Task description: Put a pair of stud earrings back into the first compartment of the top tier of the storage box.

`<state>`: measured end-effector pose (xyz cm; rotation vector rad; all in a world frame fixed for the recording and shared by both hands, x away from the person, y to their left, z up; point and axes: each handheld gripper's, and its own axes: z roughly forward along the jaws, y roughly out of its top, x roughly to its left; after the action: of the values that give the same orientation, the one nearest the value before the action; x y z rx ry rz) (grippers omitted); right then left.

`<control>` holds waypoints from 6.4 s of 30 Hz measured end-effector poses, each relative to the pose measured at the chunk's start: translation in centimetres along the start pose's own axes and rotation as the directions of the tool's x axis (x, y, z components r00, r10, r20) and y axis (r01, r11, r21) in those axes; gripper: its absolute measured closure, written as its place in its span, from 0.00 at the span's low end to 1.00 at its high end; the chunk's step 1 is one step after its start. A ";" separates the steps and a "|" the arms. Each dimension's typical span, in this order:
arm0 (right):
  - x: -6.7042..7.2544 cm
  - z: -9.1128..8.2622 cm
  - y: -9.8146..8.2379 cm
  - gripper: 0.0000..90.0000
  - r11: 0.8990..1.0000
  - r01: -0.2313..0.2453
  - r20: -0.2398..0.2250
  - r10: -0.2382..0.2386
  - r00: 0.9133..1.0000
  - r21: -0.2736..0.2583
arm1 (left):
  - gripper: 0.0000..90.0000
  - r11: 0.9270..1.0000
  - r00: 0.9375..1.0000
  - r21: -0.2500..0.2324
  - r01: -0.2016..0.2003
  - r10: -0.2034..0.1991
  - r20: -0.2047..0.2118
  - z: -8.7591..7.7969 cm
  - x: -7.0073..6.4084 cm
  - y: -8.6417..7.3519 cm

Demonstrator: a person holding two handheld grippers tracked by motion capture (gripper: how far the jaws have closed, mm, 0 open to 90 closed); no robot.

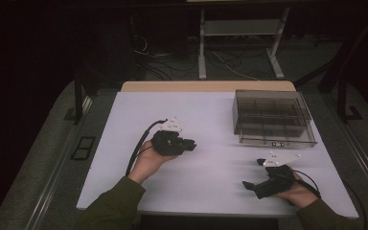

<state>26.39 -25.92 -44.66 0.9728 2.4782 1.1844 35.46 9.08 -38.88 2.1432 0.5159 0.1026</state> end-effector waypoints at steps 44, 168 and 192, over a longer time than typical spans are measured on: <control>0.0 -0.1 0.0 0.00 1.000 -0.006 -0.004 0.006 1.000 0.003 | 0.87 0.994 0.989 -0.042 -0.100 0.104 0.108 7.2 -1.6 8.9; 0.0 -0.1 -0.2 0.00 1.000 0.000 -0.001 0.000 1.000 0.007 | 0.62 0.992 0.970 0.072 0.107 -0.088 -0.226 -3.2 5.8 -5.5; 0.0 0.0 -0.2 0.00 1.000 0.003 0.000 -0.003 1.000 0.010 | 0.78 0.977 0.980 0.186 0.108 -0.072 -0.188 -2.1 6.4 -6.8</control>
<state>26.26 -25.99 -44.75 0.9716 2.4868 1.1725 38.49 16.66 -43.79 2.3101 0.7554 0.2037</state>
